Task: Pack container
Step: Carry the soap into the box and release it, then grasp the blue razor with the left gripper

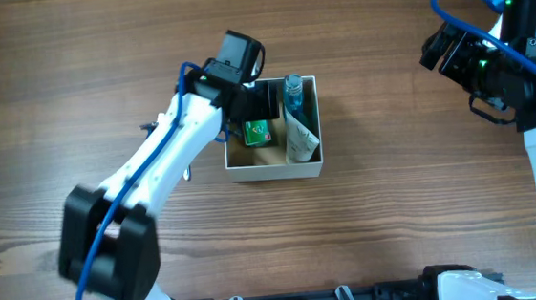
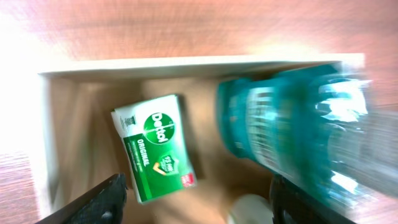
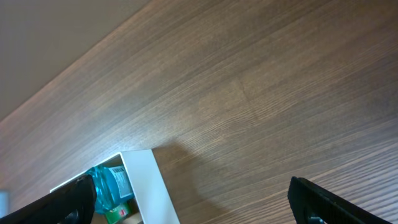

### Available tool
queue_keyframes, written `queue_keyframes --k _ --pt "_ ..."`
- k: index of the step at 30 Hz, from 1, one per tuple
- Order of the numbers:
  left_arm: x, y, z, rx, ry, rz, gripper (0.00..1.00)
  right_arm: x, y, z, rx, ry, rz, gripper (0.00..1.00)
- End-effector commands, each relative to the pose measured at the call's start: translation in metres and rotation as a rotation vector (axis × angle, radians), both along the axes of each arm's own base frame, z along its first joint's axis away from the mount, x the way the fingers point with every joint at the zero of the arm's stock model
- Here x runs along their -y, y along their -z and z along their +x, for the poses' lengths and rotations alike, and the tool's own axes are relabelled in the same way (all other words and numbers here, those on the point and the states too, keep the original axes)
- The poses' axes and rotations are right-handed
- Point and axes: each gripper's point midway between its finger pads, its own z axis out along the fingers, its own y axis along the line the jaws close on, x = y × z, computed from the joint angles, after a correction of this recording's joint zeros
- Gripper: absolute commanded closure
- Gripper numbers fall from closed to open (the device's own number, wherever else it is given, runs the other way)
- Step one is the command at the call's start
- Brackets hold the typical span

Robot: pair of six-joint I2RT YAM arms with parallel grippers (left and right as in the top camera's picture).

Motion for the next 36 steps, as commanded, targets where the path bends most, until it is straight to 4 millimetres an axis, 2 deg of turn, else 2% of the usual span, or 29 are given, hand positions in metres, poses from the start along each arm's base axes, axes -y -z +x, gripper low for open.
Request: queue_keyframes --k 1,4,6,7,11,16,19,23,30,36 --pt "-0.022 -0.068 0.000 0.151 -0.056 -0.011 0.23 -0.001 -0.007 0.001 0.019 0.006 0.014 0.00" --pt "-0.065 -0.086 -0.005 0.189 -0.153 0.092 0.17 -0.001 -0.007 0.001 0.019 0.006 0.014 0.00" --pt "-0.109 -0.088 -0.011 0.171 -0.235 0.201 0.12 -0.001 -0.007 0.001 0.019 0.006 0.014 0.00" --pt "-0.134 -0.082 -0.015 0.134 -0.262 0.257 0.11 -0.001 -0.007 0.001 0.019 0.006 0.014 0.00" --pt "-0.213 -0.053 -0.027 -0.047 -0.360 0.340 0.07 -0.001 -0.007 0.001 0.019 0.006 0.014 0.00" --pt "-0.257 -0.001 -0.026 -0.226 -0.327 0.287 0.20 -0.001 -0.007 0.001 0.019 0.006 0.014 0.00" --pt "-0.266 0.034 -0.024 -0.313 -0.317 0.297 0.31 -0.001 -0.007 0.001 0.019 0.006 0.014 0.00" --pt "-0.264 0.072 -0.021 -0.390 -0.300 0.297 0.31 -0.001 -0.007 0.001 0.019 0.006 0.014 0.00" --pt "-0.260 0.099 -0.016 -0.423 -0.283 0.292 0.28 -0.001 -0.007 0.001 0.019 0.006 0.014 0.00" --pt "-0.247 0.108 -0.014 -0.426 -0.246 0.288 0.28 -0.001 -0.007 0.001 0.019 0.006 0.014 0.00"
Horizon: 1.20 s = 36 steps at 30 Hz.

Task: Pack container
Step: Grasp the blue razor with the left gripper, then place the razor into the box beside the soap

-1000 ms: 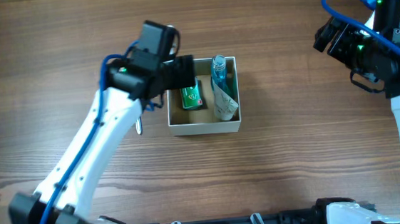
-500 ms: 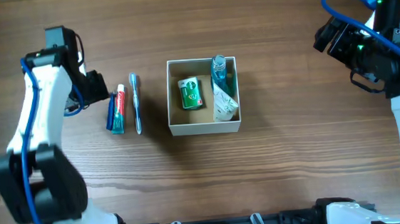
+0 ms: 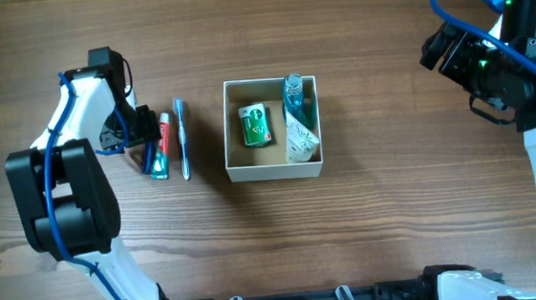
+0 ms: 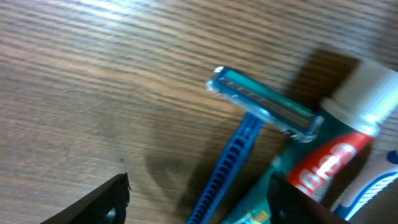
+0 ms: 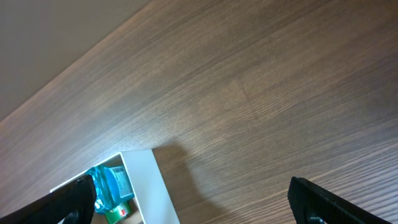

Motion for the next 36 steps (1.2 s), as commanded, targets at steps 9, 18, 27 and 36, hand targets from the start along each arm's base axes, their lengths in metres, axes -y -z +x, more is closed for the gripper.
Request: queue_keyframes --k 9,18,27,36 --pt "0.006 0.022 0.004 -0.023 0.047 0.003 0.37 -0.001 -0.007 0.001 0.019 0.006 0.014 0.01" --pt "0.001 0.027 0.014 0.010 0.040 0.019 0.69 -0.001 -0.007 0.001 0.019 0.006 0.014 0.00" --pt "0.000 0.011 0.014 0.035 0.023 0.020 0.95 -0.001 -0.007 0.001 0.019 0.006 0.014 0.00" --pt "0.010 -0.068 0.003 0.152 -0.007 0.011 0.96 -0.001 -0.007 0.001 0.019 0.006 0.014 0.00"
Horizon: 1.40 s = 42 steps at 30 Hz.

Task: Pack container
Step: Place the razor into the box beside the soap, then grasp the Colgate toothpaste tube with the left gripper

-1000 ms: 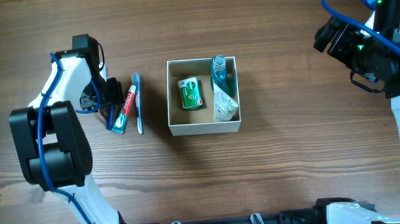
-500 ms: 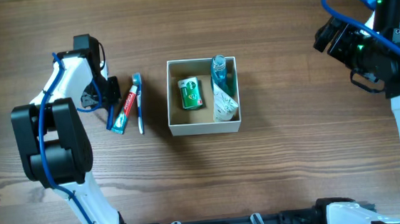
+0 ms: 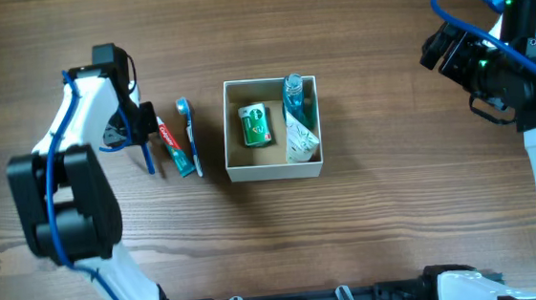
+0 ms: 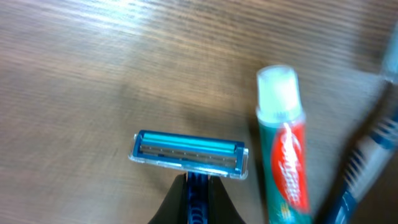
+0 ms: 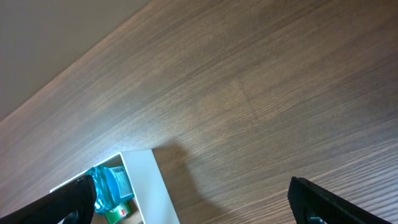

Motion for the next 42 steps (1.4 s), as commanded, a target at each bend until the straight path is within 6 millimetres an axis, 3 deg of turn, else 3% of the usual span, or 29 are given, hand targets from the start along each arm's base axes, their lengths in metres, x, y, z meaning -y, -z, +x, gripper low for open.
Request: queue_keyframes --k 1,6,9,13,15,17,21,25,29,31,34,36,37,38,40,42 --pt "0.008 -0.059 -0.002 0.128 -0.014 -0.005 0.96 -0.001 -0.007 0.001 0.019 0.006 0.014 0.00" --pt "0.081 -0.129 -0.008 0.320 0.068 -0.160 0.96 -0.001 -0.007 0.001 0.019 0.005 0.014 0.00" --pt "0.130 -0.143 -0.007 0.385 0.145 -0.204 0.96 -0.001 -0.007 0.001 0.019 0.006 0.014 0.00" --pt "0.194 -0.126 -0.001 0.394 0.232 -0.248 0.96 -0.001 -0.007 0.001 0.019 0.006 0.014 0.00" --pt "0.223 -0.105 0.003 0.376 0.267 -0.259 0.96 -0.001 -0.007 0.001 0.019 0.006 0.014 0.00" --pt "0.242 -0.081 0.006 0.345 0.280 -0.264 0.96 -0.001 -0.007 0.001 0.019 0.006 0.014 0.00" --pt "0.260 -0.046 0.009 0.304 0.310 -0.256 0.96 -0.001 -0.007 0.001 0.019 0.006 0.014 0.00" --pt "0.260 -0.035 0.008 0.281 0.308 -0.247 0.93 -0.001 -0.007 0.001 0.019 0.005 0.014 0.00" --pt "0.252 -0.046 0.008 0.289 0.291 -0.248 0.63 -0.001 -0.007 0.001 0.019 0.006 0.014 0.00" --pt "0.245 -0.064 0.005 0.308 0.282 -0.253 0.50 -0.001 -0.007 0.001 0.019 0.006 0.014 0.00" --pt "0.229 -0.109 -0.001 0.377 0.259 -0.270 0.42 -0.001 -0.007 0.001 0.019 0.006 0.015 0.00" --pt "0.209 -0.137 -0.007 0.421 0.224 -0.272 0.39 -0.001 -0.007 0.001 0.019 0.006 0.014 0.00" --pt "0.193 -0.151 -0.011 0.441 0.193 -0.256 0.37 -0.001 -0.007 0.001 0.019 0.006 0.014 0.00" --pt "0.164 -0.165 -0.016 0.463 0.136 -0.213 0.34 -0.001 -0.007 0.001 0.019 0.006 0.014 0.00" --pt "0.123 -0.174 -0.020 0.472 0.048 -0.139 0.32 -0.001 -0.007 0.001 0.019 0.006 0.014 0.00" --pt "0.086 -0.169 -0.023 0.435 -0.075 -0.098 0.30 -0.001 -0.007 0.001 0.019 0.006 0.014 0.00"
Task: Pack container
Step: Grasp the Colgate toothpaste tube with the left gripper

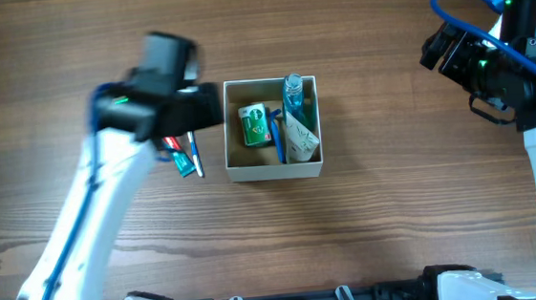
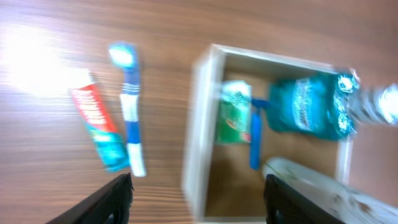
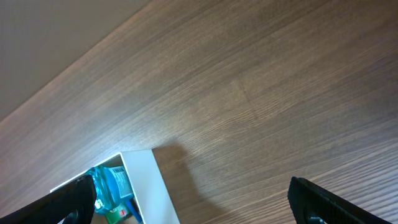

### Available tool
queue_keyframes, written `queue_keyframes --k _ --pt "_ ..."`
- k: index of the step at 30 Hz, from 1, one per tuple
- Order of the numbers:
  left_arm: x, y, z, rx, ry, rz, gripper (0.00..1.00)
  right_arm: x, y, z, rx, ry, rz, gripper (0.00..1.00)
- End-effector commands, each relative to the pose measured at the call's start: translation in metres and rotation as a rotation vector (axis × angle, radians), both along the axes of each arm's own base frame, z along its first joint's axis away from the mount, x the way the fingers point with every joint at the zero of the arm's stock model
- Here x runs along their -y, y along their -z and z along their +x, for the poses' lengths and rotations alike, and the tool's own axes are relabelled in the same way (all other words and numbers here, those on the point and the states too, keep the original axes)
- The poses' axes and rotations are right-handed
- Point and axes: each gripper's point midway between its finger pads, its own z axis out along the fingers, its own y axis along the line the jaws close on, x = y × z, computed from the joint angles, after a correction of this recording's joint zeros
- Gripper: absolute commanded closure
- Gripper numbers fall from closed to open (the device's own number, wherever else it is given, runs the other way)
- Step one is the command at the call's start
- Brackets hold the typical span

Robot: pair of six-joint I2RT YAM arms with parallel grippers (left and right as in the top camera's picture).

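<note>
The white open box (image 1: 236,172) holds a green soap pack (image 1: 256,125), a teal bottle (image 1: 293,95), a white tube (image 1: 302,144) and a blue razor (image 1: 278,138). In the left wrist view the razor (image 2: 255,134) lies between the soap (image 2: 233,115) and the bottle (image 2: 305,109). A toothpaste tube (image 2: 99,130) and a blue toothbrush (image 2: 130,112) lie on the table left of the box. My left gripper (image 2: 199,199) hangs open and empty over the box's left wall, blurred overhead (image 1: 203,112). My right gripper (image 3: 202,208) is open, far to the right.
The wooden table (image 1: 397,207) carries nothing else. The right arm (image 1: 521,73) stands at the right edge, well away from the box. The box's corner (image 3: 146,180) and the bottle (image 3: 112,180) show low in the right wrist view.
My left gripper was shut on the blue razor beside the toothpaste, left of the box. Now the razor lies inside the box and the gripper is open above the box's left wall.
My left gripper was open over the box holding soap, bottle and tube. Then it was open over the razor left of the box, then shut on it. Now the razor is in the box. The right arm has stayed still.
</note>
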Motion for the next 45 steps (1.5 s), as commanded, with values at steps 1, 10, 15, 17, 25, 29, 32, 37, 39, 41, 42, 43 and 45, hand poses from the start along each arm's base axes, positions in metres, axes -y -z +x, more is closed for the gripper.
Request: queue_keyframes --k 1,10,15,17,25,29,32,37,39,41,42,43,45 --pt "-0.071 0.013 0.001 -0.068 -0.236 0.054 0.29 -0.001 -0.007 0.001 0.019 0.006 0.014 0.00" --pt "-0.093 0.152 0.007 -0.395 -0.459 -0.044 0.34 -0.001 -0.007 0.001 0.019 0.006 0.014 0.00" --pt "-0.092 0.182 0.017 -0.425 -0.467 -0.048 0.35 -0.001 -0.007 0.001 0.020 0.006 0.014 0.00" --pt "-0.092 0.185 0.022 -0.411 -0.467 -0.050 0.34 -0.001 -0.007 0.001 0.019 0.006 0.014 0.00" --pt "-0.094 0.209 0.024 -0.437 -0.471 -0.032 0.36 -0.001 -0.007 0.001 0.019 0.006 0.014 0.00" --pt "-0.094 0.211 0.025 -0.436 -0.471 -0.032 0.42 -0.001 -0.007 0.001 0.019 0.006 0.014 0.00" --pt "-0.101 0.211 0.025 -0.427 -0.485 0.004 0.51 -0.001 -0.007 0.001 0.019 0.006 0.014 0.00" --pt "-0.105 0.212 0.020 -0.441 -0.439 0.035 0.76 -0.001 -0.007 0.001 0.019 0.006 0.015 0.00" --pt "-0.105 0.209 0.017 -0.447 -0.394 0.051 0.84 -0.001 -0.007 0.001 0.019 0.006 0.014 0.00" --pt "-0.107 0.200 0.016 -0.433 -0.357 0.069 0.88 -0.001 -0.007 0.001 0.019 0.006 0.015 0.00" --pt "-0.107 0.193 0.016 -0.419 -0.343 0.076 0.90 -0.001 -0.007 0.001 0.019 0.006 0.014 0.00" --pt "-0.108 0.176 0.016 -0.388 -0.336 0.075 0.92 -0.001 -0.007 0.001 0.019 0.006 0.014 0.00" --pt "-0.105 0.140 0.017 -0.317 -0.313 0.063 0.92 -0.001 -0.007 0.001 0.019 0.006 0.014 0.00"
